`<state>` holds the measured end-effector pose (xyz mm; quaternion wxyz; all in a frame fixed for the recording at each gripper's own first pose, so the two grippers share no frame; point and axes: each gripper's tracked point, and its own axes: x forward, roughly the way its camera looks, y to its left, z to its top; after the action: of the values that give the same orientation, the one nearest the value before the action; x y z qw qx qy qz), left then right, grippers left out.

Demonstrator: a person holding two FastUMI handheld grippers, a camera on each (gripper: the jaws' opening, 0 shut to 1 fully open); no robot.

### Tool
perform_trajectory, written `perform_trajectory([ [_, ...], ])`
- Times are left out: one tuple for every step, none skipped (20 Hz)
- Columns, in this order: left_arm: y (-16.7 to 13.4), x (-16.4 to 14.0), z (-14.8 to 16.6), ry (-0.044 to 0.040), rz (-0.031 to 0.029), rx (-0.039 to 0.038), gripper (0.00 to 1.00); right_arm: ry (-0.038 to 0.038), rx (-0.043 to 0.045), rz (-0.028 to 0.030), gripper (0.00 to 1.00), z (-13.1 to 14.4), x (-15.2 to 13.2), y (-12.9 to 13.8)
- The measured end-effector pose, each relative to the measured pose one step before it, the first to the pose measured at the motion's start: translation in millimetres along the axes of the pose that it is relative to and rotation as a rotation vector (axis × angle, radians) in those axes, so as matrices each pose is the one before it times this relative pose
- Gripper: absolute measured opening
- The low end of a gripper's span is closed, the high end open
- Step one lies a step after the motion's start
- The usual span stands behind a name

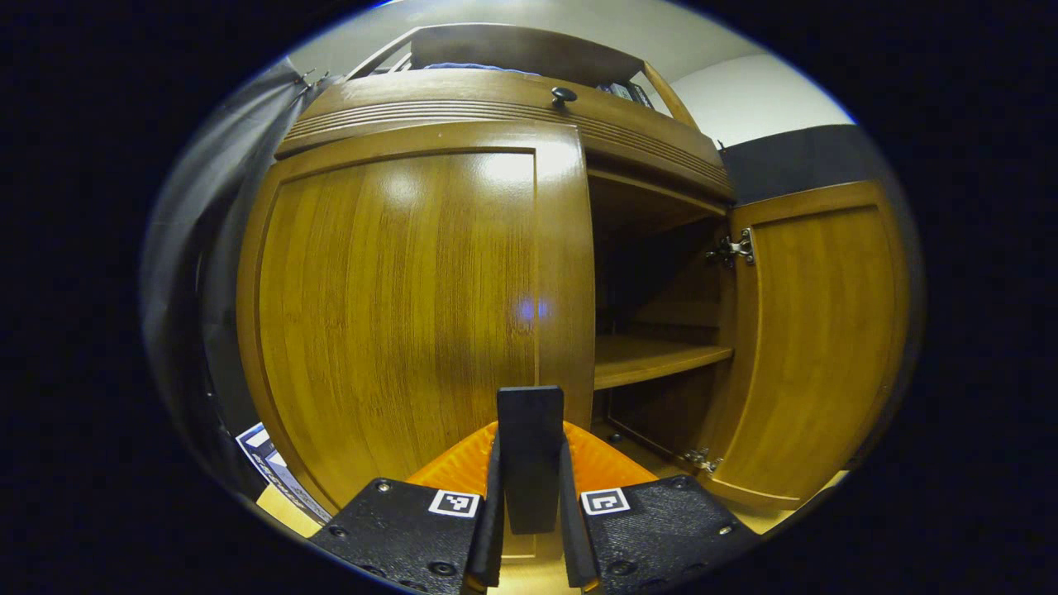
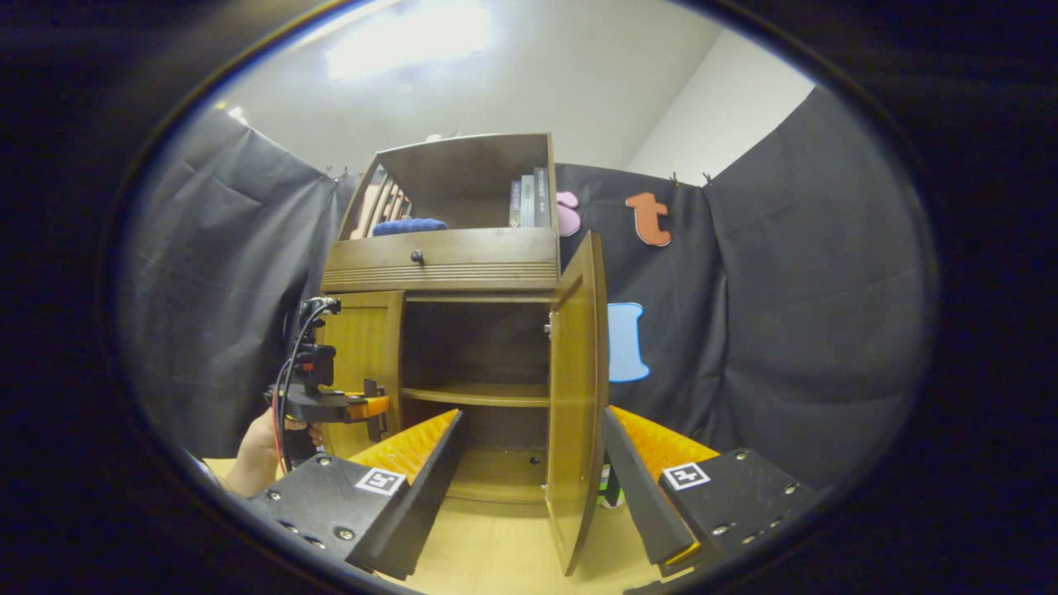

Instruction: Open the right door of the double-door shoe cabinet with the right hand, and open the left door with the left hand.

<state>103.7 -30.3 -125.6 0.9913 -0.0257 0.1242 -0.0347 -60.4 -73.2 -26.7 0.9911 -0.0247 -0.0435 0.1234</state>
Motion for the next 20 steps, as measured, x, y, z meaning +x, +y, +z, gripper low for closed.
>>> perform_trajectory([
  [-0.92,-2.76,0.62,0.00752,-0.00785,0.00372,0.3,-0.00018,-0.00489,0.00239,0.97,3.28,-1.91,2.76],
  [1.08,-2.4,-0.69,0.00537,-0.00236,0.00752,0.31,-0.0015,-0.00487,0.00069,0.97,3.38,-2.51,3.56],
  [0.34,-3.45,0.65,-0.00196,-0.00213,0.00663,0.31,0.00095,-0.00857,0.00115,0.97,2.82,-2.49,3.93],
  [-0.21,-3.85,-0.8,0.00177,-0.00534,0.00628,0.31,0.00015,-0.0109,-0.001,0.98,2.72,-1.48,2.91],
  [-0.24,-4.38,0.85,-0.00104,-0.00897,0.00218,0.3,0.00636,-0.01587,0.00141,0.98,1.68,-1.96,4.51],
  [-0.24,-2.74,-0.76,0.00674,-0.00948,-0.00232,0.3,0.00231,-0.00822,0.00343,0.94,1.25,-0.41,4.42],
  [0.15,-3.69,0.25,0.00012,-0.01077,-0.00774,0.3,-0.00466,0.00201,0.00713,0.97,3.22,-2.06,6.05],
  [-0.73,-3.83,0.01,-0.00032,-0.00909,-0.00521,0.31,-0.00649,0.01236,0.01198,0.97,3.64,-2.69,3.84],
  [0.27,-5.19,-0.51,0.00497,-0.00599,-0.0024,0.31,-0.00466,0.02155,0.0023,0.97,3.66,-1.9,3.53],
  [0.05,-5.78,0.65,-0.00929,-0.00258,-0.00442,0.31,0.00831,0.02425,-0.01778,0.94,-0.62,-0.45,-0.89],
  [0.04,-4.91,0.29,0.00606,-0.00979,0.01457,0.31,0.0168,0.02755,-0.01062,0.96,-2.65,-0.29,1.43],
  [0.46,-5.6,0.02,-0.00081,-0.01158,-0.00155,0.31,0.00769,0.03078,0.01179,0.96,-1.06,0.46,8.3],
  [-0.09,-5.62,-0.24,0.00225,-0.01205,-0.01238,0.3,0.00353,0.03129,0.02149,0.94,0.6,-0.24,8.93],
  [0.48,-7.52,-1.16,0.00548,-0.01156,-0.00371,0.31,0.00656,0.03302,0.00175,0.94,-1.15,0.36,3.32],
  [0.6,-7.5,0.94,-0.00289,-0.00872,0.00303,0.31,0.01172,0.02192,-0.01745,0.94,-3.45,0.87,-0.77],
  [3.62,-8.7,0.82,0.00017,-0.00645,0.00954,0.31,0.00833,0.01202,-0.02647,0.94,-3.57,6.53,-5.09],
  [0.65,-8.16,1.18,-0.00452,-0.00214,0.0029,0.3,-0.0008,0.00655,-0.02541,0.96,-0.76,0.71,-1.53],
  [-0.03,-7.4,0.51,-0.00354,0.00016,0.00288,0.3,-0.00975,0.00079,-0.00982,0.96,2.42,-0.6,4.01],
  [1.46,-7.1,0.87,-0.00553,0.00111,0.0051,0.31,-0.00846,0.00249,0.00848,1.0,1.79,1.81,6.82],
  [0.6,-6.82,1.47,-0.00553,0.00361,0.00488,0.3,-0.00741,0.0094,0.01569,0.99,0.52,1.04,7.82],
])
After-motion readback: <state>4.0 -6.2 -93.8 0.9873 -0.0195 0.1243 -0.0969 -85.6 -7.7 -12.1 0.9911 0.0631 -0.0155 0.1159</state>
